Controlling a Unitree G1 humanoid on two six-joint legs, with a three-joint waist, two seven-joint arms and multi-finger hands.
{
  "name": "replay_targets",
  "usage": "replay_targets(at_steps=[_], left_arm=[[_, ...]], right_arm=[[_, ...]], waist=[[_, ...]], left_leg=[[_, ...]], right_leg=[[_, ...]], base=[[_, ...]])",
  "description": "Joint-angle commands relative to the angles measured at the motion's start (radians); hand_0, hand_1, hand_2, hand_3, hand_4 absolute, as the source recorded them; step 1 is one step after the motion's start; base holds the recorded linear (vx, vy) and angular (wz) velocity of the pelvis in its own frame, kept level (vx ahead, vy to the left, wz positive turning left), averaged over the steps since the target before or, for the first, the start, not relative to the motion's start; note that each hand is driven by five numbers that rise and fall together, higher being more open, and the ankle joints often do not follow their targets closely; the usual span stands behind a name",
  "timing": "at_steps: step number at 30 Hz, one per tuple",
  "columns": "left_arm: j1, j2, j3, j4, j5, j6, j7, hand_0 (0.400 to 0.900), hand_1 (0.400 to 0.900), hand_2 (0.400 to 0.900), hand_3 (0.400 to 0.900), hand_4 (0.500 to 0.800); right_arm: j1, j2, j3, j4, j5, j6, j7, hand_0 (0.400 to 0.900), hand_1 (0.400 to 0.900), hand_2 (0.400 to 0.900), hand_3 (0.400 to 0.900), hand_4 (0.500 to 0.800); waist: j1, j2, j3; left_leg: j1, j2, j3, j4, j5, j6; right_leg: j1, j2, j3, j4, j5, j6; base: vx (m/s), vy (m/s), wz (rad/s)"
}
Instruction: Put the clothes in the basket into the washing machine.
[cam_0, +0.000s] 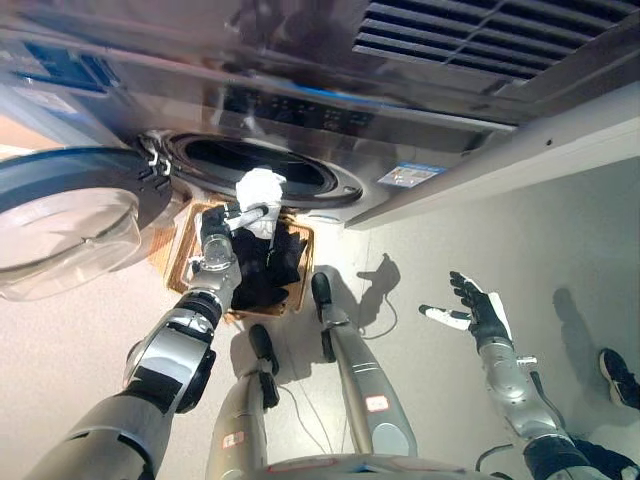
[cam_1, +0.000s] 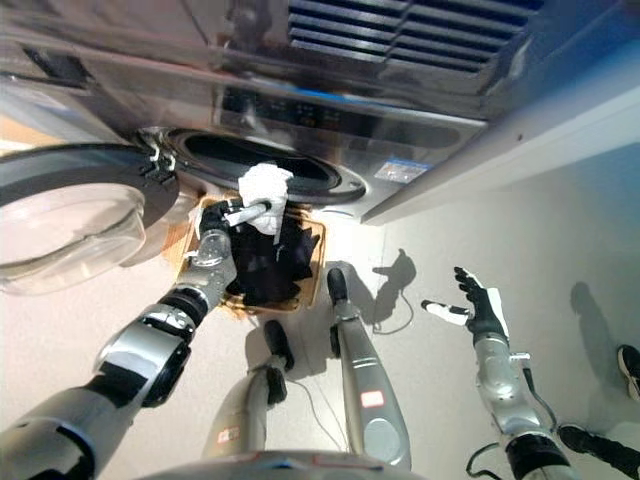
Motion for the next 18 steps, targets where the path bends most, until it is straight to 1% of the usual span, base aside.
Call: replay_targets(at_steps=[1, 3, 4, 6, 8, 10, 12, 14, 15, 16, 18], left_arm=[[-0.041, 0.008, 0.086, -0.061, -0.087, -0.135, -0.038, 0.4, 0.4, 0.4, 0.4, 0.5], [-0.064, 0.026, 0.116, -0.052, -0.13, -0.135, -0.055, 0.4, 0.4, 0.4, 0.4, 0.5], [-0.082, 0.034, 0.132, -0.056, -0.168, -0.142, -0.063, 0.4, 0.4, 0.4, 0.4, 0.5], [-0.103, 0.039, 0.155, -0.062, -0.227, -0.147, -0.088, 0.4, 0.4, 0.4, 0.4, 0.5], [-0.12, 0.024, 0.163, -0.094, -0.287, -0.161, -0.105, 0.4, 0.4, 0.4, 0.4, 0.5], [-0.131, -0.001, 0.167, -0.122, -0.346, -0.169, -0.123, 0.4, 0.4, 0.4, 0.4, 0.5], [-0.138, -0.016, 0.163, -0.128, -0.356, -0.17, -0.126, 0.4, 0.4, 0.4, 0.4, 0.5], [-0.146, -0.026, 0.153, -0.116, -0.352, -0.156, -0.13, 0.4, 0.4, 0.4, 0.4, 0.5], [-0.147, -0.029, 0.151, -0.113, -0.345, -0.152, -0.131, 0.48, 0.48, 0.48, 0.48, 0.548], [-0.145, -0.032, 0.148, -0.103, -0.334, -0.145, -0.132, 0.9, 0.9, 0.9, 0.9, 0.8], [-0.144, -0.036, 0.145, -0.084, -0.313, -0.137, -0.128, 0.9, 0.9, 0.9, 0.9, 0.8]], right_arm=[[0.118, -0.089, -0.083, -0.035, -0.023, -0.012, 0.003, 0.9, 0.9, 0.9, 0.9, 0.8], [0.137, -0.097, -0.091, -0.058, -0.028, -0.011, 0.014, 0.9, 0.9, 0.9, 0.9, 0.8], [0.146, -0.104, -0.095, -0.064, -0.029, -0.011, 0.021, 0.9, 0.9, 0.9, 0.9, 0.8], [0.166, -0.11, -0.108, -0.078, -0.032, -0.001, 0.033, 0.9, 0.9, 0.9, 0.9, 0.8], [0.195, -0.112, -0.127, -0.095, -0.035, 0.006, 0.038, 0.9, 0.9, 0.9, 0.9, 0.8], [0.214, -0.114, -0.142, -0.096, -0.038, 0.011, 0.039, 0.9, 0.9, 0.9, 0.9, 0.8], [0.223, -0.115, -0.144, -0.094, -0.04, 0.013, 0.042, 0.9, 0.9, 0.9, 0.9, 0.8], [0.228, -0.122, -0.142, -0.096, -0.042, 0.016, 0.044, 0.9, 0.9, 0.9, 0.9, 0.8], [0.231, -0.125, -0.143, -0.1, -0.043, 0.017, 0.047, 0.9, 0.9, 0.9, 0.9, 0.8], [0.235, -0.129, -0.145, -0.105, -0.045, 0.017, 0.049, 0.9, 0.9, 0.9, 0.9, 0.8], [0.248, -0.137, -0.151, -0.116, -0.049, 0.017, 0.053, 0.9, 0.9, 0.9, 0.9, 0.8]], waist=[[-0.026, 0.069, -0.117], [-0.037, 0.074, -0.129], [-0.041, 0.077, -0.137], [-0.047, 0.084, -0.151], [-0.05, 0.094, -0.162], [-0.056, 0.105, -0.171], [-0.06, 0.113, -0.176], [-0.065, 0.118, -0.181], [-0.066, 0.121, -0.181], [-0.067, 0.125, -0.182], [-0.066, 0.133, -0.185]], left_leg=[[0.03, 0.079, -0.07, -0.18, 0.152, -0.082], [0.058, 0.088, -0.054, -0.223, 0.169, -0.09], [0.075, 0.092, -0.045, -0.252, 0.181, -0.096], [0.098, 0.1, -0.031, -0.298, 0.199, -0.102], [0.113, 0.108, -0.027, -0.331, 0.218, -0.11], [0.118, 0.115, -0.026, -0.344, 0.223, -0.118], [0.116, 0.118, -0.021, -0.345, 0.223, -0.119], [0.119, 0.122, -0.019, -0.344, 0.22, -0.118], [0.122, 0.123, -0.018, -0.343, 0.219, -0.117], [0.124, 0.123, -0.018, -0.341, 0.217, -0.116], [0.129, 0.123, -0.015, -0.339, 0.215, -0.116]], right_leg=[[0.052, 0.008, -0.01, -0.066, 0.0, 0.067], [0.056, 0.019, 0.0, -0.08, 0.001, 0.068], [0.055, 0.024, 0.003, -0.085, -0.001, 0.069], [0.05, 0.034, 0.011, -0.086, -0.005, 0.068], [0.046, 0.04, 0.013, -0.084, -0.012, 0.068], [0.043, 0.047, 0.014, -0.081, -0.017, 0.069], [0.035, 0.05, 0.013, -0.078, -0.02, 0.069], [0.029, 0.054, 0.018, -0.072, -0.023, 0.068], [0.024, 0.054, 0.019, -0.067, -0.023, 0.068], [0.021, 0.055, 0.02, -0.063, -0.023, 0.067], [0.019, 0.055, 0.022, -0.061, -0.025, 0.066]], base=[[0.09, -0.024, -0.26], [0.07, -0.021, -0.29], [0.06, -0.015, -0.3], [0.08, -0.03, -0.25], [0.08, -0.039, -0.12], [0.06, -0.035, -0.04], [0.03, -0.033, -0.04], [0.03, -0.04, -0.06], [0.02, -0.02, -0.06], [0.02, 0.0, -0.05], [0.01, 0.001, -0.02]])
